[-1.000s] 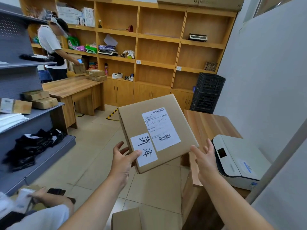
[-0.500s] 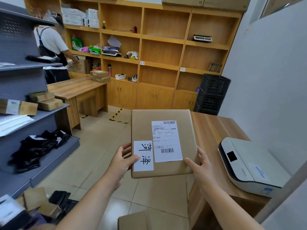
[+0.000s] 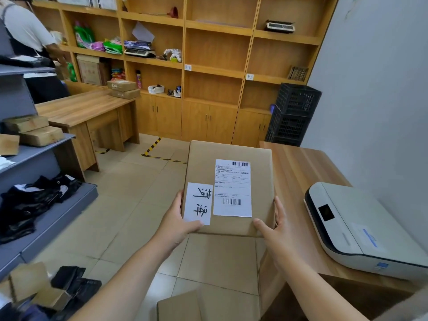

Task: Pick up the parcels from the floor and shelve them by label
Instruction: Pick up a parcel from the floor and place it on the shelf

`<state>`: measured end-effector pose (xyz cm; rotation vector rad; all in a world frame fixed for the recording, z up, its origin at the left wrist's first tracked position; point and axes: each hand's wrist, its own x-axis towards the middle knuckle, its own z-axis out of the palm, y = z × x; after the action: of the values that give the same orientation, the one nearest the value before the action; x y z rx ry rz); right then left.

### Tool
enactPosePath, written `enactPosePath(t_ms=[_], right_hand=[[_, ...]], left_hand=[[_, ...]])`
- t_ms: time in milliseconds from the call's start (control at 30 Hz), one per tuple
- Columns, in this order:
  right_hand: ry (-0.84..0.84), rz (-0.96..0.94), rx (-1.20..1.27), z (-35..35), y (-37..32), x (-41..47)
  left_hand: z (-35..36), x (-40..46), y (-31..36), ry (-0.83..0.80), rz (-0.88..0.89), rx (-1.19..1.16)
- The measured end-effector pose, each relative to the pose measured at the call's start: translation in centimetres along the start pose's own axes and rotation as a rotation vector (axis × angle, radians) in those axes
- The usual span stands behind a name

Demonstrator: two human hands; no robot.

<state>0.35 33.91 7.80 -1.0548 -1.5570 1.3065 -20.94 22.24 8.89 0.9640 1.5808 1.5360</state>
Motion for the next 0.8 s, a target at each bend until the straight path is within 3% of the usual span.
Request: enactPosePath(t_ms=[433, 800], right_hand=[[-0.113, 0.012, -0.04, -1.1, 2.8, 24.3], [-0.156, -0.024, -0.075, 0.7, 2.6, 35.3]], left_hand=[[6.5, 21.8, -1.9, 0.126, 0.071, 0.191], [6.9, 32.3, -1.2, 0.184, 0.09, 0.279]])
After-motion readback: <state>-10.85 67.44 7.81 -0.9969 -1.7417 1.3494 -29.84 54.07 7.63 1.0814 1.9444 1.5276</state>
